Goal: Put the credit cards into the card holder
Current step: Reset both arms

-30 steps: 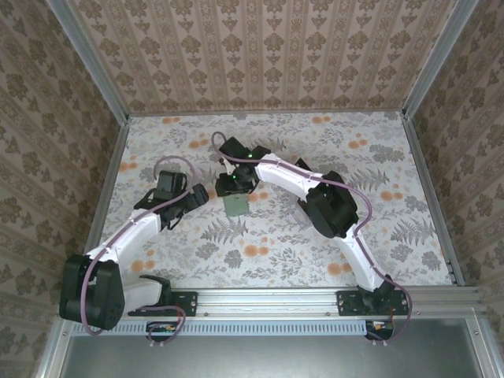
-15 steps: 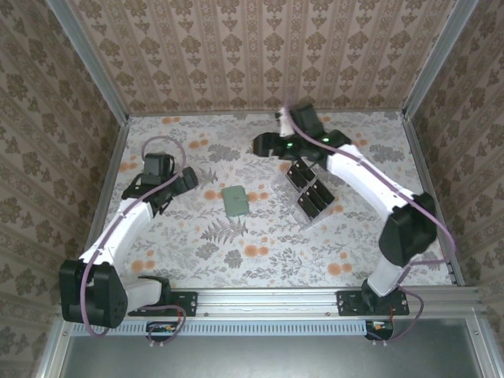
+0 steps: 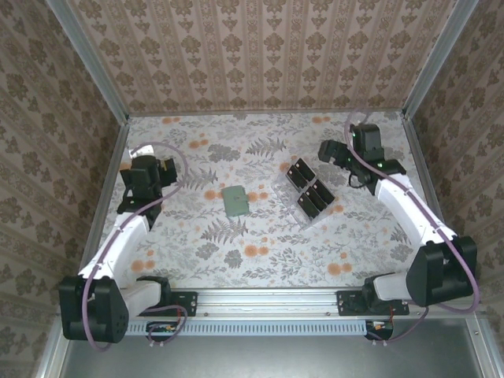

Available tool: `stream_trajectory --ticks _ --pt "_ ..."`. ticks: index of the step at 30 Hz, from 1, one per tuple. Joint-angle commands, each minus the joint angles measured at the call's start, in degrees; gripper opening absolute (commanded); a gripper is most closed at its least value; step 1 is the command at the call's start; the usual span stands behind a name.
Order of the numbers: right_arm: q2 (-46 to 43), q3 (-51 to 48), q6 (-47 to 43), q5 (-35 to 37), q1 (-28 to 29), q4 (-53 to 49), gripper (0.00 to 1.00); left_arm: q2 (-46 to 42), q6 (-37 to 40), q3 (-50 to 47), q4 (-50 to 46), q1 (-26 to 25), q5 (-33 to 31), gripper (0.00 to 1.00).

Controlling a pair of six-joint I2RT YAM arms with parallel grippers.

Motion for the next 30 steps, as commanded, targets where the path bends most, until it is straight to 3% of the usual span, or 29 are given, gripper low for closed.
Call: stream_trajectory --ticks 1,13,25,30 --pt "-2.42 -7.84 -3.99 10.16 -0.96 12.24 1.0 -0.73 7.08 -5.01 8.25 0.78 -1.23 1.0" --pt "-0.59 -23.2 -14.16 18.11 -2.99 29.33 1.0 10.33 9.31 -17.76 31.2 1.08 3.4 1.0" --pt "3.01 -30.06 -16.72 14.82 -5.95 46.1 1.0 15.63 9.49 -16.2 37.59 2.82 9.91 1.0" --pt "3.01 -35.98 -16.41 11.16 -7.47 59.93 1.0 21.92 8.43 -18.53 48.51 4.21 10.7 1.0"
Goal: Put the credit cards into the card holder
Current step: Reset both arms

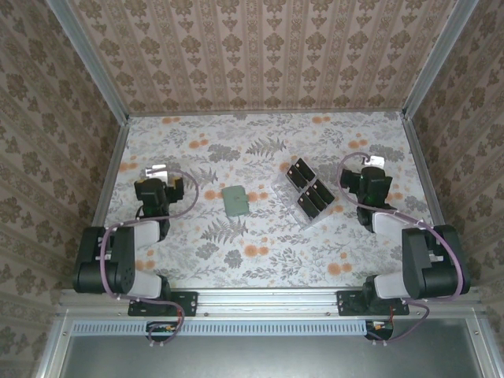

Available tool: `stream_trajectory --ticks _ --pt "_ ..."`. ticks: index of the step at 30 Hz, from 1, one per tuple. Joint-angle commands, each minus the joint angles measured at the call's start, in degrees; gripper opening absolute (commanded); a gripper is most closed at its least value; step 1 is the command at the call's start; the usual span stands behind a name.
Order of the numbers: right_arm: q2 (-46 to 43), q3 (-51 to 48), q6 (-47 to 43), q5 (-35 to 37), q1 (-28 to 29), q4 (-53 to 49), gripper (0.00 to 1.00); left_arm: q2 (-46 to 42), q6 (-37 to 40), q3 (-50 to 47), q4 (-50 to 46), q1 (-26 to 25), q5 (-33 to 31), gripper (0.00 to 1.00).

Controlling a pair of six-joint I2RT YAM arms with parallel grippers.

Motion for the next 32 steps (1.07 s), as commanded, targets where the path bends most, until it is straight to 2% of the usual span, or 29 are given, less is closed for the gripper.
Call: stream_trajectory --ticks 1,6,8,11,32 --pt "2.47 -5.11 -0.42 -3.62 -0.81 15.56 1.0 2.95 -0.47 -0.9 7.99 0.57 1.89 1.0" --pt "9.37 -8.21 -3.01 -10.19 -0.86 28.63 1.0 6.27 0.08 0.1 9.4 0.76 2.53 1.0" --pt "7.77 -5.67 -4.09 -13.04 -0.89 20.72 1.0 6.29 -0.34 0.22 9.09 1.42 4.03 1.0" --pt "8.48 -3.67 -4.46 -14.62 -0.92 18.25 1.0 6.21 -0.52 0.44 8.41 1.76 4.57 1.0" --pt "8.4 -3.6 -5.58 -14.15 -0.12 18.08 1.0 6.18 -0.59 0.37 8.46 1.92 4.99 1.0"
